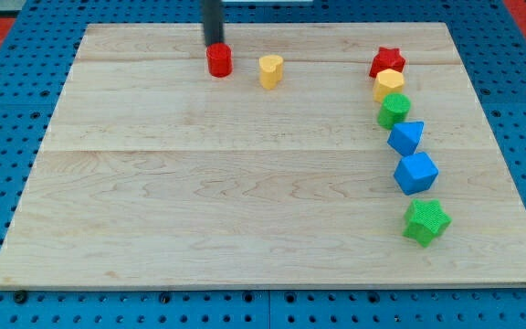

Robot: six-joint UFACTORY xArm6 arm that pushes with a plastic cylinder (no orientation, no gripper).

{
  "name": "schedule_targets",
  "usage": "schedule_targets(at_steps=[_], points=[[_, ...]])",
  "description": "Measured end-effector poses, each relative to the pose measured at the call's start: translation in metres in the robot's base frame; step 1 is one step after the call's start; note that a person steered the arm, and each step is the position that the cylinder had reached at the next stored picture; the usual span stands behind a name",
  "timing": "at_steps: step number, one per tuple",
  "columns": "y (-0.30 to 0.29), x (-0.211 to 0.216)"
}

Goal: Push the red circle slightly up and right

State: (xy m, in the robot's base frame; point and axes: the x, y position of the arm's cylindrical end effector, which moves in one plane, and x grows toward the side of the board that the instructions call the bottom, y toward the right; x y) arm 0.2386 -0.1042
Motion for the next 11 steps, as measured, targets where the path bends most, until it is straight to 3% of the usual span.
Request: schedule_targets(at_steps=[1, 2, 3, 5, 6, 8, 10, 11], points=[[-0.032, 0.023], [-0.008, 0.052], [0.045, 0.05], [0.073, 0.028], [0.043, 0.026], [0.104, 0.001], [0.101, -0.036], [0.152, -0.03]])
